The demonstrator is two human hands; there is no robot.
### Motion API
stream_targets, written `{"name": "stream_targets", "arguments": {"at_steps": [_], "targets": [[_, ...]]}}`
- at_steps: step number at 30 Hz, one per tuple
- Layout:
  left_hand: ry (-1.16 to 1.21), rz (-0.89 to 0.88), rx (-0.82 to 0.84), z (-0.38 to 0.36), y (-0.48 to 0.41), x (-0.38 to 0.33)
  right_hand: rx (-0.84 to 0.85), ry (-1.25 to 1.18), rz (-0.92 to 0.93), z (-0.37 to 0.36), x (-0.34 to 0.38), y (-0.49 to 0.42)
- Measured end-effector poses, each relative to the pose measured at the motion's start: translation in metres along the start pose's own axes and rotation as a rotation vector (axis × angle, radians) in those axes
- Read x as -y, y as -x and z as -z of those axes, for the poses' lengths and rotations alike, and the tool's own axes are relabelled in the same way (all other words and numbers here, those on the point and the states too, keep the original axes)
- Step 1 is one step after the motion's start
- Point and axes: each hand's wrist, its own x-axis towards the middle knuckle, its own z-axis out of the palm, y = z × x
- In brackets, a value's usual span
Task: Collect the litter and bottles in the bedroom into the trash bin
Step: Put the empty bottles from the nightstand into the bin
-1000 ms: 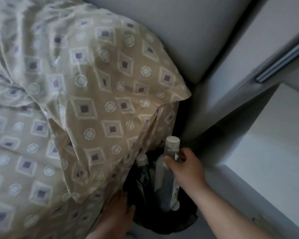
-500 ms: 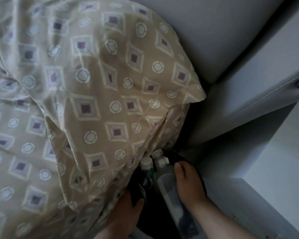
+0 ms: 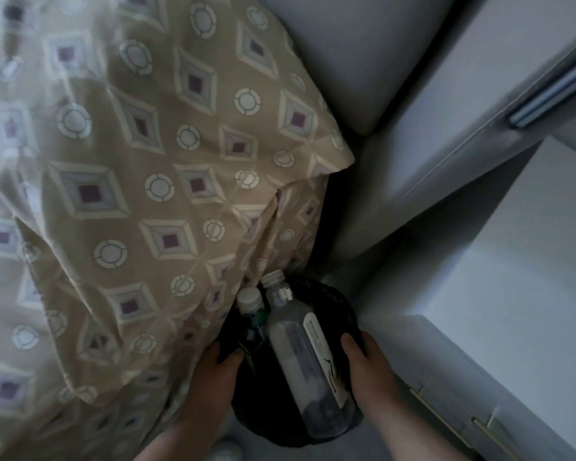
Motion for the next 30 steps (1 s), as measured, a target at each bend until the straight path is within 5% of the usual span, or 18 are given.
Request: {"name": "stream_targets", "arguments": {"at_steps": [6,13,30], "targets": [[0.118,0.072,0.004,0.004,0.007,-0.014,0.001,0.068,-0.114,0.0,0.017,-0.002],[0.222,0.099,0.025,0.049,0.063,-0.031,-0.033,0.063,-0.031,0.036,0.049,0.075],[0.173,-0.098,0.086,0.146,0.367,-0.194,-0.113,0.043,0.059,0.189,0.158,0.344]]}}
